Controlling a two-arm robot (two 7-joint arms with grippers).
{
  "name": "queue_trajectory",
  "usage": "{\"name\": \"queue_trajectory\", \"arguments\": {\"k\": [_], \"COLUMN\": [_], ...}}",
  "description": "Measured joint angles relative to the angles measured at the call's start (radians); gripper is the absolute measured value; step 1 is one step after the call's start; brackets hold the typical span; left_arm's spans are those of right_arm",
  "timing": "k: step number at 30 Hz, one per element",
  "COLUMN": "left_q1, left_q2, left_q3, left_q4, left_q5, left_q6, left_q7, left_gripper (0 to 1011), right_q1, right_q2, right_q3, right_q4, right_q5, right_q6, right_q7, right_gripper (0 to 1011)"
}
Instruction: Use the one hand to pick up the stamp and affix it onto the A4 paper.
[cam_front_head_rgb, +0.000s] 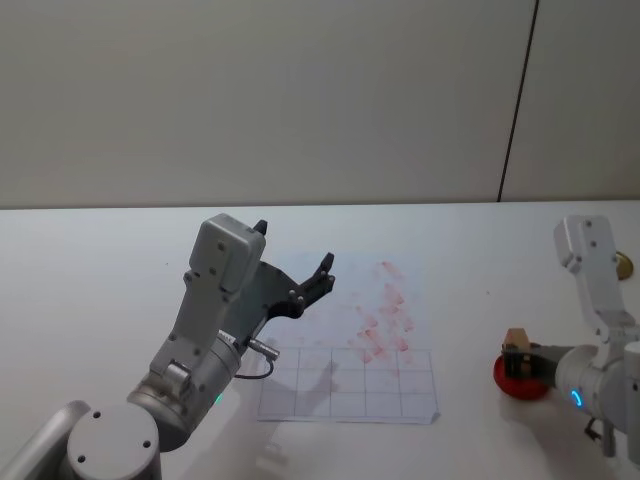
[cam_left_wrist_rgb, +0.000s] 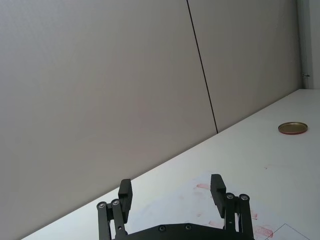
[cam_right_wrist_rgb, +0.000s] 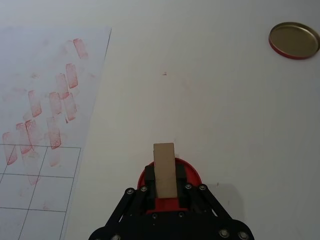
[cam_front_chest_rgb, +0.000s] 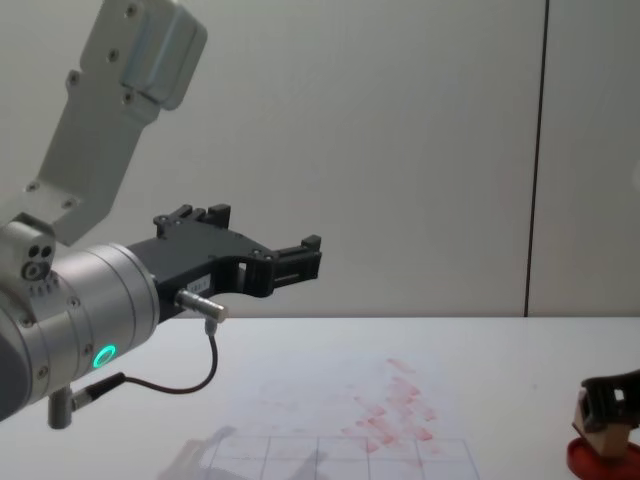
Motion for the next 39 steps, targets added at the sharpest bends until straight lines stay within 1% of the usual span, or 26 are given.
{"name": "queue_trajectory", "arguments": {"k": [5, 13, 15, 18, 24, 26, 33, 37, 38, 39], "left_q1": [0.000, 0.000, 0.000, 0.000, 0.000, 0.000, 0.000, 0.000, 0.000, 0.000], "left_q2": [0.000, 0.000, 0.000, 0.000, 0.000, 0.000, 0.000, 0.000, 0.000, 0.000], "left_q3": [0.000, 0.000, 0.000, 0.000, 0.000, 0.000, 0.000, 0.000, 0.000, 0.000], "left_q4": [0.000, 0.000, 0.000, 0.000, 0.000, 0.000, 0.000, 0.000, 0.000, 0.000], "left_q5": [0.000, 0.000, 0.000, 0.000, 0.000, 0.000, 0.000, 0.000, 0.000, 0.000], "left_q6": [0.000, 0.000, 0.000, 0.000, 0.000, 0.000, 0.000, 0.000, 0.000, 0.000], "left_q7": [0.000, 0.000, 0.000, 0.000, 0.000, 0.000, 0.000, 0.000, 0.000, 0.000], "left_gripper": [993, 993, 993, 993, 993, 993, 993, 993, 993, 993], "right_q1": [-0.004, -0.005, -0.004, 0.000, 0.013, 0.017, 0.045, 0.070, 0.070, 0.080], "right_q2": [0.000, 0.001, 0.002, 0.003, -0.003, -0.006, -0.030, -0.049, -0.049, -0.057], "right_q3": [-0.001, -0.007, -0.010, -0.015, -0.025, -0.029, -0.048, -0.061, -0.061, -0.065], "right_q4": [-0.010, -0.036, -0.049, -0.060, -0.066, -0.065, -0.020, 0.030, 0.030, 0.050], "right_q5": [-0.016, -0.052, -0.069, -0.084, -0.099, -0.101, -0.104, -0.105, -0.105, -0.106], "right_q6": [-0.017, -0.062, -0.084, -0.106, -0.148, -0.153, -0.161, -0.155, -0.155, -0.151], "right_q7": [0.013, 0.042, 0.058, 0.077, 0.125, 0.136, 0.187, 0.218, 0.218, 0.224], "right_gripper": [217, 216, 217, 217, 217, 217, 217, 216, 216, 217]}}
